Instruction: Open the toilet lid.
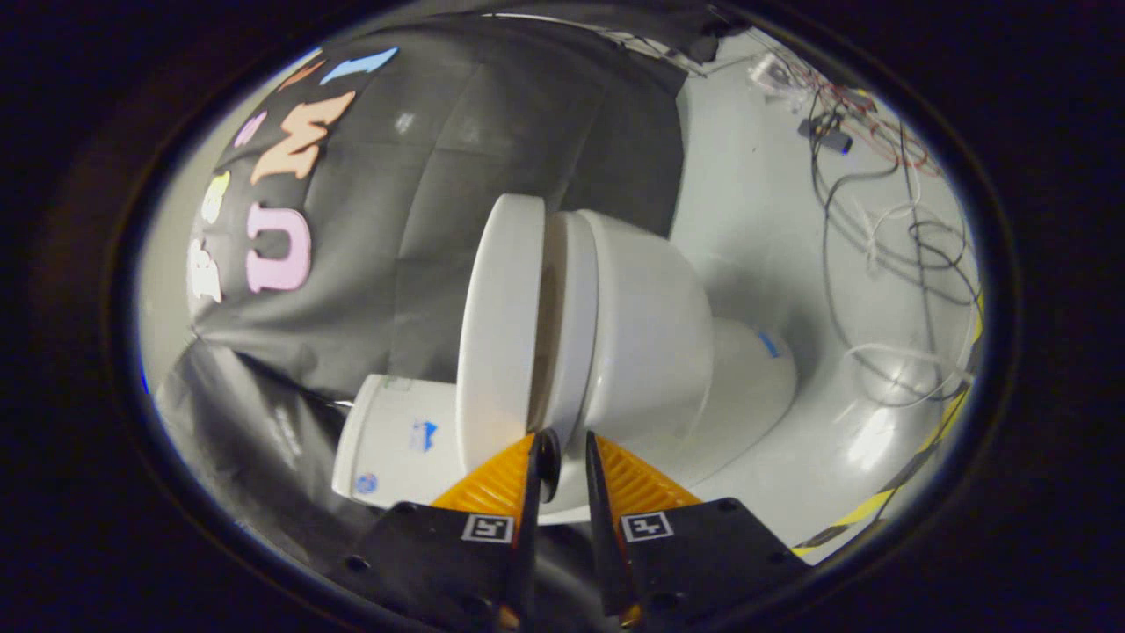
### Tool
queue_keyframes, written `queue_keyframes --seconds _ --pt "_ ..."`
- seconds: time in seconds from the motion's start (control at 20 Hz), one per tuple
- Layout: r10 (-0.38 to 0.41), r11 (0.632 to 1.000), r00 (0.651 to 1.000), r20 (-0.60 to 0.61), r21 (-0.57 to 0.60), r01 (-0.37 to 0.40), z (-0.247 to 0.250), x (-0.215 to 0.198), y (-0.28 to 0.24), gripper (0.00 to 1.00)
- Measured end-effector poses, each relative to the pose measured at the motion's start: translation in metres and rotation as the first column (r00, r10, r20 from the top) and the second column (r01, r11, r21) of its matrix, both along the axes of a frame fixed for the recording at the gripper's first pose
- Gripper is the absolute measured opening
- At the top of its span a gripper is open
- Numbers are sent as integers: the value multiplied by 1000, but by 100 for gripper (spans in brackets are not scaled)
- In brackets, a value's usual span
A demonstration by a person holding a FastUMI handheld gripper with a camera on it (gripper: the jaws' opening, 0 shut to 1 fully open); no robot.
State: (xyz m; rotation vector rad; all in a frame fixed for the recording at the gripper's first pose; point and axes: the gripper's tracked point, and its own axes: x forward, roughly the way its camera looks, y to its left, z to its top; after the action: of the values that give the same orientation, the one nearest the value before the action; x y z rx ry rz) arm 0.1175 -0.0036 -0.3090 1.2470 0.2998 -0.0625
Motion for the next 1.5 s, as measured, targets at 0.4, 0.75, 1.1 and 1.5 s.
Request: queue_keyframes --seconds 0.4,0.75,1.1,1.5 --pt "-29 998 998 60 50 26 6 5 17 12" --pt "-58 998 998 -39 13 58 7 7 15 4" --pt "-73 992 995 -69 -107 65 31 7 22 2" --pt "-123 974 984 -127 -208 95 78 9 38 1"
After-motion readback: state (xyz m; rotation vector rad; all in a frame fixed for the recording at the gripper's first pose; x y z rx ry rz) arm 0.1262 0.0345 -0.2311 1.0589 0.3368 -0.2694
